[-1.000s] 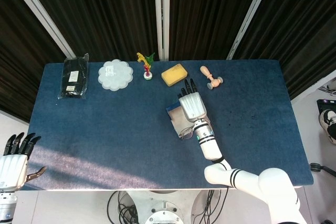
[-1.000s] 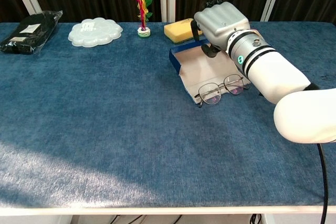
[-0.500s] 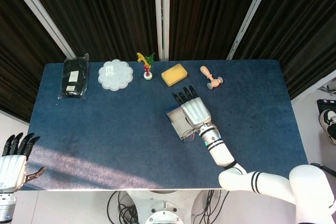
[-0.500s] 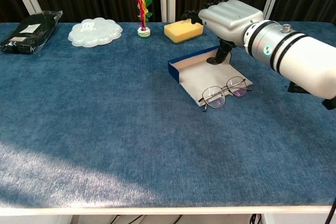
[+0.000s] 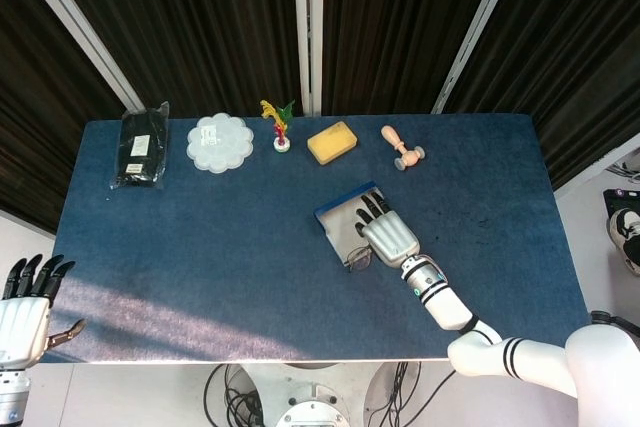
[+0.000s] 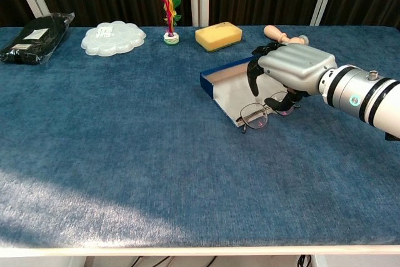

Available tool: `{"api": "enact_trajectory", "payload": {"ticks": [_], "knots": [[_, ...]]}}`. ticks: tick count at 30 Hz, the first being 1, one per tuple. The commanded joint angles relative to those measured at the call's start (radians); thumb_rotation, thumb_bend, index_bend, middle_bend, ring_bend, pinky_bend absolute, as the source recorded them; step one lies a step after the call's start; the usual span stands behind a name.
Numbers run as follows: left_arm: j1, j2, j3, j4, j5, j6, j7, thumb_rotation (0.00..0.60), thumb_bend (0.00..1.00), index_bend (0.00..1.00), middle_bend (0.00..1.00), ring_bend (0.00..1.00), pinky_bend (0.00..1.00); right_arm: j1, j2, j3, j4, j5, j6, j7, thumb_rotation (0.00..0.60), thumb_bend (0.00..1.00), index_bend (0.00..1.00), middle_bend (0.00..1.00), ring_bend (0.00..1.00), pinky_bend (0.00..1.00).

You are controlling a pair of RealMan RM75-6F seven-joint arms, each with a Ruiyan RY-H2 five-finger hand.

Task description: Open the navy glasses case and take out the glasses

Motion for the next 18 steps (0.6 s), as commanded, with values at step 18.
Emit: {"api": "enact_trajectory", "payload": {"ticks": [18], "knots": [[-0.002, -0.002, -0.001, -0.003, -0.002, -0.007, 0.008, 0.6, 0.0, 0.17, 0.1, 0.0, 0.0, -0.03, 0.019, -0.005, -0.022, -0.034, -0.008, 0.018, 0.6, 0.32, 0.5, 0.23, 0.0, 0.0]]}}
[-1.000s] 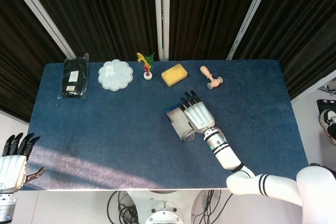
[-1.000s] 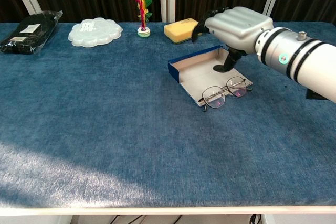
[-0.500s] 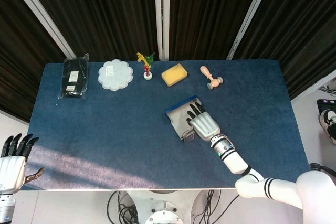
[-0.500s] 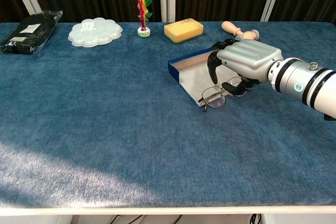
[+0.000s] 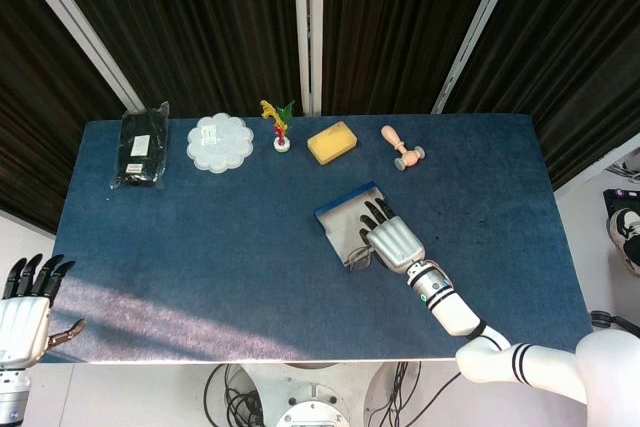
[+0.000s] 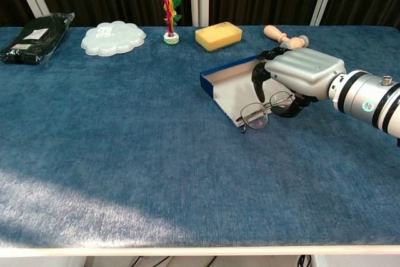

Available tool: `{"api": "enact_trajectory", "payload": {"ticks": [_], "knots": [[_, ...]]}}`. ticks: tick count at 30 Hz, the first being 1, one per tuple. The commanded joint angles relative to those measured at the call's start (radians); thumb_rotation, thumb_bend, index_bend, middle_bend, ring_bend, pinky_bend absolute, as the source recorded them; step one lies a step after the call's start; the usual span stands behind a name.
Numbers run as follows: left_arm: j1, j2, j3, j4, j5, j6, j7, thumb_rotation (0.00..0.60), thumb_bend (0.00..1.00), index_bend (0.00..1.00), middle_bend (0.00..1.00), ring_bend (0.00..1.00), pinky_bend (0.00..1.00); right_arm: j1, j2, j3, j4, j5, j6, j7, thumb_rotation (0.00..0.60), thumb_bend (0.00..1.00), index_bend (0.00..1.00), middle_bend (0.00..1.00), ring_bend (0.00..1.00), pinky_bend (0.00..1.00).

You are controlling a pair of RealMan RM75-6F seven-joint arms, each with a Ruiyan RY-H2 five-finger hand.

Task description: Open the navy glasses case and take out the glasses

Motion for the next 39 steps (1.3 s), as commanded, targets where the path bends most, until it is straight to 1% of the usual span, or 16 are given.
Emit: {"api": "enact_trajectory", "payload": {"ticks": [1, 4, 8, 10, 18, 21, 25, 26, 28, 30, 31, 32, 33, 34, 35, 39], "knots": [[0.001, -0.001, 0.0, 0.001, 0.001, 0.001, 0.0, 0.6, 0.0, 0.17, 0.1, 0.0, 0.0, 0.005, -0.014, 0.004, 0.016, 0.007, -0.012, -0.011, 0.6, 0.32, 0.5, 0.23, 0.0, 0.0], [0.004, -0.001, 0.001, 0.003, 0.001, 0.007, -0.003, 0.6, 0.0, 0.17, 0.1, 0.0, 0.0, 0.005, -0.026, 0.012, 0.027, 0.008, -0.012, -0.004, 0.6, 0.35, 0.57, 0.25, 0.0, 0.0], [0.007, 0.001, 0.001, 0.005, 0.002, 0.013, -0.008, 0.6, 0.0, 0.17, 0.1, 0.0, 0.0, -0.004, -0.029, 0.019, 0.027, -0.015, 0.019, 0.02, 0.6, 0.46, 0.7, 0.29, 0.02, 0.0], [0.007, 0.001, 0.001, 0.006, 0.005, 0.014, -0.009, 0.6, 0.0, 0.17, 0.1, 0.0, 0.0, -0.006, -0.019, 0.021, 0.008, -0.026, 0.028, 0.022, 0.6, 0.48, 0.73, 0.3, 0.03, 0.0], [0.009, -0.001, 0.001, 0.007, 0.008, 0.018, -0.011, 0.6, 0.0, 0.17, 0.1, 0.0, 0.0, 0.022, 0.023, 0.033, -0.126, -0.05, 0.019, -0.059, 0.6, 0.49, 0.75, 0.31, 0.03, 0.0], [0.01, -0.001, 0.001, 0.006, 0.011, 0.022, -0.01, 0.6, 0.0, 0.17, 0.1, 0.0, 0.0, 0.054, 0.001, 0.046, -0.159, -0.038, -0.015, -0.109, 0.6, 0.48, 0.75, 0.31, 0.03, 0.0], [0.012, 0.0, 0.002, 0.006, 0.014, 0.026, -0.01, 0.6, 0.0, 0.17, 0.1, 0.0, 0.0, 0.096, -0.061, 0.066, -0.153, -0.002, -0.052, -0.176, 0.6, 0.48, 0.73, 0.3, 0.03, 0.0], [0.013, 0.0, 0.002, 0.006, 0.014, 0.027, -0.011, 0.6, 0.0, 0.17, 0.1, 0.0, 0.0, 0.107, -0.079, 0.07, -0.147, 0.008, -0.063, -0.19, 0.6, 0.48, 0.71, 0.29, 0.03, 0.0], [0.014, 0.0, 0.002, 0.007, 0.014, 0.029, -0.013, 0.6, 0.0, 0.17, 0.1, 0.0, 0.0, 0.126, -0.116, 0.075, -0.133, 0.029, -0.079, -0.22, 0.6, 0.46, 0.62, 0.26, 0.03, 0.0], [0.015, 0.0, 0.002, 0.009, 0.014, 0.03, -0.015, 0.6, 0.0, 0.17, 0.1, 0.0, 0.0, 0.138, -0.145, 0.072, -0.118, 0.038, -0.081, -0.255, 0.6, 0.4, 0.4, 0.21, 0.02, 0.0], [0.015, 0.0, 0.002, 0.01, 0.014, 0.029, -0.016, 0.6, 0.0, 0.17, 0.1, 0.0, 0.0, 0.141, -0.153, 0.069, -0.113, 0.041, -0.079, -0.273, 0.6, 0.35, 0.21, 0.18, 0.01, 0.0], [0.014, -0.001, 0.002, 0.011, 0.015, 0.028, -0.017, 0.6, 0.0, 0.17, 0.1, 0.0, 0.0, 0.142, -0.16, 0.065, -0.112, 0.046, -0.072, -0.296, 0.6, 0.3, 0.1, 0.16, 0.0, 0.0], [0.013, -0.002, 0.002, 0.013, 0.016, 0.028, -0.018, 0.6, 0.0, 0.17, 0.1, 0.0, 0.0, 0.14, -0.161, 0.065, -0.117, 0.051, -0.063, -0.31, 0.6, 0.27, 0.03, 0.13, 0.0, 0.0], [0.012, -0.002, 0.001, 0.014, 0.016, 0.027, -0.018, 0.6, 0.0, 0.17, 0.1, 0.0, 0.0, 0.135, -0.158, 0.064, -0.125, 0.054, -0.051, -0.32, 0.6, 0.23, 0.0, 0.1, 0.0, 0.0], [0.01, -0.003, 0.0, 0.016, 0.017, 0.026, -0.02, 0.6, 0.0, 0.17, 0.1, 0.0, 0.0, 0.127, -0.148, 0.062, -0.14, 0.058, -0.038, -0.327, 0.6, 0.21, 0.0, 0.09, 0.0, 0.0], [0.001, -0.007, -0.005, 0.023, 0.018, 0.018, -0.026, 0.6, 0.0, 0.17, 0.1, 0.0, 0.0, 0.079, -0.065, 0.048, -0.233, 0.048, 0.033, -0.322, 0.6, 0.19, 0.0, 0.05, 0.0, 0.0]]}}
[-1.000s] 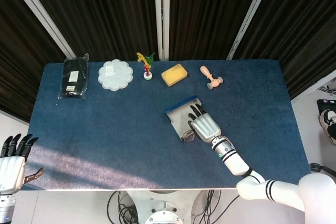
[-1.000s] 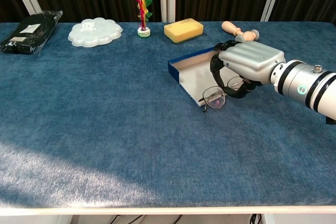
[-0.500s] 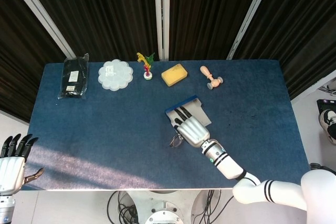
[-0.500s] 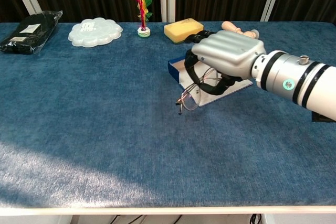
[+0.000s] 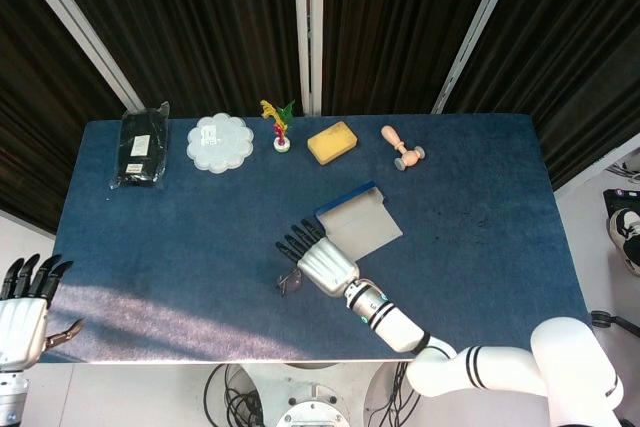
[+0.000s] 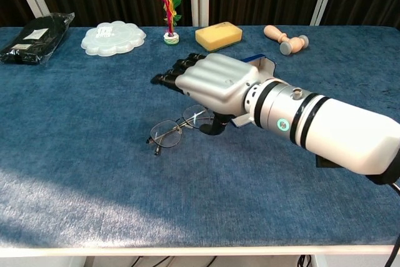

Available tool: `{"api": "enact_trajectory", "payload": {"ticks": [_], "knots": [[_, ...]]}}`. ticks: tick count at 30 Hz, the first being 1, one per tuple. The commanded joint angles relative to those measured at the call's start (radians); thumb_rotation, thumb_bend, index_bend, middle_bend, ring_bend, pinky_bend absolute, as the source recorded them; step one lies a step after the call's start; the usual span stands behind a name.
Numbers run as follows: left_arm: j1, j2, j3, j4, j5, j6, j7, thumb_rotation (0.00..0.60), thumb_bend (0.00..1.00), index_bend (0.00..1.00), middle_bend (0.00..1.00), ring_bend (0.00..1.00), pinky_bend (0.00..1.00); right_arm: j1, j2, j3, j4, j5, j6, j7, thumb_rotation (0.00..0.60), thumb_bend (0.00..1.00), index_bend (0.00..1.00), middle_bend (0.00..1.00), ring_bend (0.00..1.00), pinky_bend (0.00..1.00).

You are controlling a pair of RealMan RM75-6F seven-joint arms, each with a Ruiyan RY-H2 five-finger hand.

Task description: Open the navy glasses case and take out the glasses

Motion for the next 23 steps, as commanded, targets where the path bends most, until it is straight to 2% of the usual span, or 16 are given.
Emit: {"api": "enact_trajectory", "payload": {"ticks": [1, 9, 15, 19, 23], "knots": [[-0.006, -0.004, -0.004, 0.004, 0.001, -0.004, -0.004, 0.6, 0.0, 0.17, 0.1, 0.0, 0.0, -0.06, 0.095, -0.018, -0.098, -0.018, 0.089, 0.012, 0.6, 0.19, 0.0, 0.05, 0.0, 0.0], [-0.027, -0.022, -0.018, 0.023, -0.011, -0.029, 0.001, 0.6, 0.0, 0.17, 0.1, 0.0, 0.0, -0.306, 0.366, -0.092, -0.241, -0.124, 0.409, 0.193, 0.6, 0.21, 0.0, 0.11, 0.0, 0.0], [-0.043, -0.042, -0.025, 0.031, -0.014, -0.042, 0.023, 0.6, 0.0, 0.17, 0.1, 0.0, 0.0, -0.484, 0.532, -0.179, -0.269, -0.192, 0.573, 0.391, 0.6, 0.21, 0.0, 0.11, 0.0, 0.0], [-0.046, -0.05, -0.028, 0.033, -0.023, -0.048, 0.036, 0.6, 0.0, 0.17, 0.1, 0.0, 0.0, -0.572, 0.585, -0.22, -0.23, -0.237, 0.645, 0.525, 0.6, 0.2, 0.0, 0.08, 0.0, 0.0], [-0.052, -0.053, -0.026, 0.026, -0.024, -0.055, 0.045, 0.6, 0.0, 0.17, 0.1, 0.0, 0.0, -0.633, 0.602, -0.241, -0.187, -0.277, 0.693, 0.597, 0.6, 0.2, 0.0, 0.07, 0.0, 0.0]]}}
